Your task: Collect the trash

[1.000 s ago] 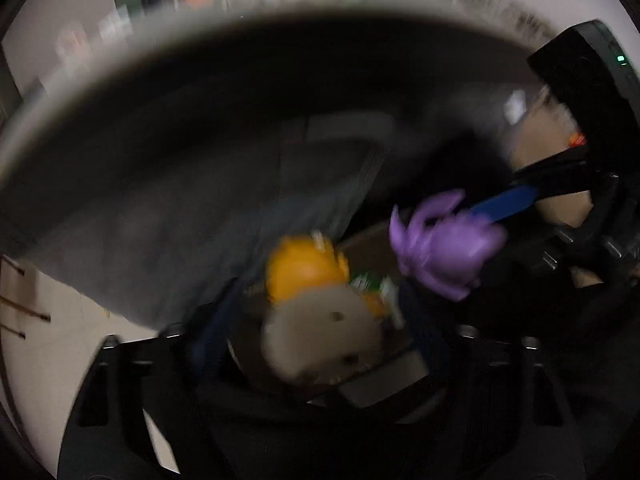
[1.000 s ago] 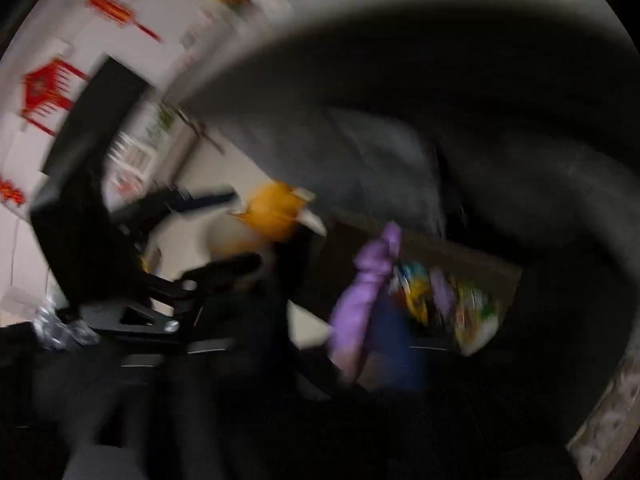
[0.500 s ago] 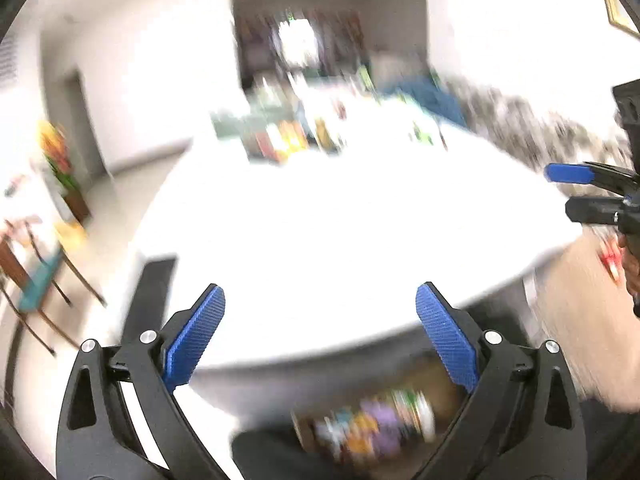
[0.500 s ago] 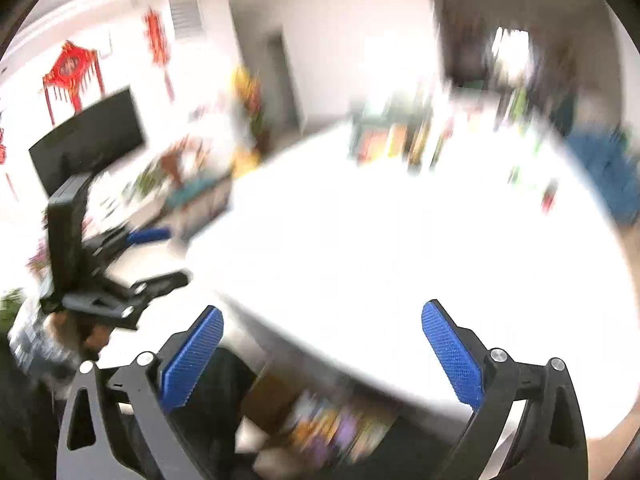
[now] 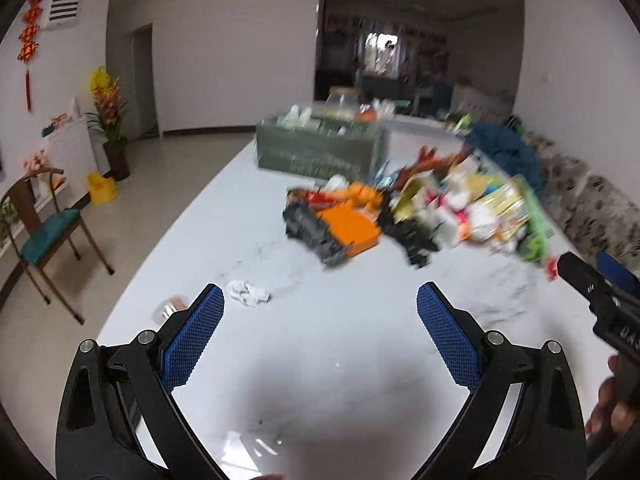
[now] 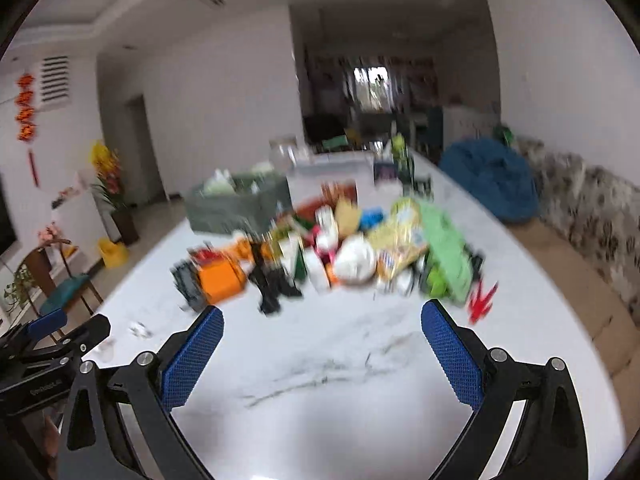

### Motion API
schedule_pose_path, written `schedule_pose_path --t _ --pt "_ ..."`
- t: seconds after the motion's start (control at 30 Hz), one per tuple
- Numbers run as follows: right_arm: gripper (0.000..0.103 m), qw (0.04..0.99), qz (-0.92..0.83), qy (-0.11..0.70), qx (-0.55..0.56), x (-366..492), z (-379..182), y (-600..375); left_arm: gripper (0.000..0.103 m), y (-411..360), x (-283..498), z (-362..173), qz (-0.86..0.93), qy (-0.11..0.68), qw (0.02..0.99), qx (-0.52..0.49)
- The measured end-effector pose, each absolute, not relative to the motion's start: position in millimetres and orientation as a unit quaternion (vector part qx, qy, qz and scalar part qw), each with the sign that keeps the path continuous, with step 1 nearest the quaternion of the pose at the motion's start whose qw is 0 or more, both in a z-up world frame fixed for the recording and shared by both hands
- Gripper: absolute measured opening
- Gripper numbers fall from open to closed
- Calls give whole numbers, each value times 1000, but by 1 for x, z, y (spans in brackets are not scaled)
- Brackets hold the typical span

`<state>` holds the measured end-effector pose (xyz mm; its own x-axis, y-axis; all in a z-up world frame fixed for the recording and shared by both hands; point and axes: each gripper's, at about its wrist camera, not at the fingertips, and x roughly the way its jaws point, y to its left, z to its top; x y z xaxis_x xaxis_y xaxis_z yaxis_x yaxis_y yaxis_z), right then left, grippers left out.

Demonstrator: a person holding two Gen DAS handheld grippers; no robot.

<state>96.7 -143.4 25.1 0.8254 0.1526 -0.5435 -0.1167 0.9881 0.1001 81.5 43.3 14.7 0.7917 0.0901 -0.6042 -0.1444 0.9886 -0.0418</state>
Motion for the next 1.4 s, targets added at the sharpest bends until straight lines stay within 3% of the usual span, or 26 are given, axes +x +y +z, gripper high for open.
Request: schedule_pose_path --t 0.4,1.4 --pt "98 949 53 312 3 117 -17 -128 95 42 89 -9 69 343 936 -49" --pt "98 943 46 328 16 118 -27 -136 95 37 87 -18 64 358 931 -44"
